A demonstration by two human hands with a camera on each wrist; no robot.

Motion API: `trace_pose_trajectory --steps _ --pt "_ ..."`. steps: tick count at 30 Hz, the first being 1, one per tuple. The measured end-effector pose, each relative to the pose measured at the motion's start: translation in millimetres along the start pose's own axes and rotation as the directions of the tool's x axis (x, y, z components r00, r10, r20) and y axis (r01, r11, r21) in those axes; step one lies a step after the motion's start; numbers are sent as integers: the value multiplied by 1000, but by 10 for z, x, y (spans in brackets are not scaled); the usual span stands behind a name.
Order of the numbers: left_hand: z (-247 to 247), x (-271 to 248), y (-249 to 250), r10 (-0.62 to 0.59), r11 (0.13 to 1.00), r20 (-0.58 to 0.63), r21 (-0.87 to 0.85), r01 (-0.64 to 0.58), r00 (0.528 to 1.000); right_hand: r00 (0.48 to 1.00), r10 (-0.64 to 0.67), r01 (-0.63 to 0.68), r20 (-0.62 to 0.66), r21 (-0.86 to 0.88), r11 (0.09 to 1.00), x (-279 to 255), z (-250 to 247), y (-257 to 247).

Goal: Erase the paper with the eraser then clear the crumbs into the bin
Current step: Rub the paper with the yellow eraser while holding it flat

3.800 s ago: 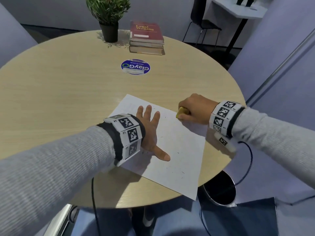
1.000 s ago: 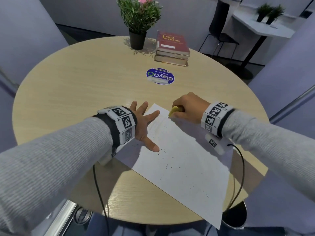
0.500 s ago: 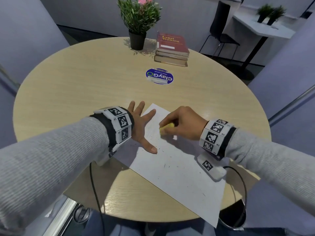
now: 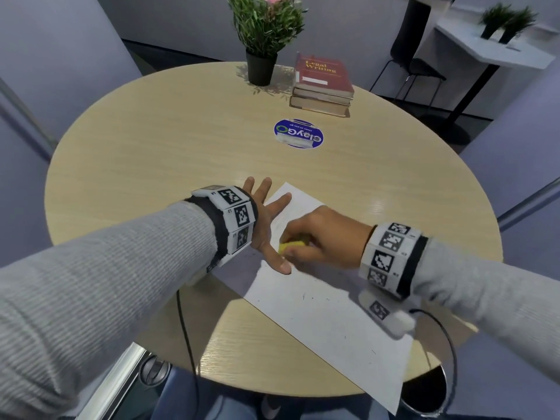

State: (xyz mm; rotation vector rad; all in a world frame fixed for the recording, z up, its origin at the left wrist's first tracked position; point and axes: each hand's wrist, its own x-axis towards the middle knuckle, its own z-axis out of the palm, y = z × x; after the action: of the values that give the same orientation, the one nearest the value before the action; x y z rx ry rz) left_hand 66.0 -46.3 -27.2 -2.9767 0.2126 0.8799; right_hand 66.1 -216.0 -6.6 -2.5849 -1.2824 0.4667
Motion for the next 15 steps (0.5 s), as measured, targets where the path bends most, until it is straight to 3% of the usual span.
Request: trace_pose_trajectory --steps 4,9,13,15 --pt "-1 14 -9 -1 1000 11 -13 1 1000 976 161 -169 -143 -43 985 134 -199 333" --pt "2 25 -14 0 1000 17 -8 0 1000 1000 -2 2 12 -13 1000 26 28 -23" --pt "5 22 -13 -1 1000 9 -8 1 1000 972 200 -206 -121 -36 978 181 -236 390" --pt "18 29 -15 5 1000 -6 -13 -5 1000 961 220 -233 -168 -60 971 215 -256 493"
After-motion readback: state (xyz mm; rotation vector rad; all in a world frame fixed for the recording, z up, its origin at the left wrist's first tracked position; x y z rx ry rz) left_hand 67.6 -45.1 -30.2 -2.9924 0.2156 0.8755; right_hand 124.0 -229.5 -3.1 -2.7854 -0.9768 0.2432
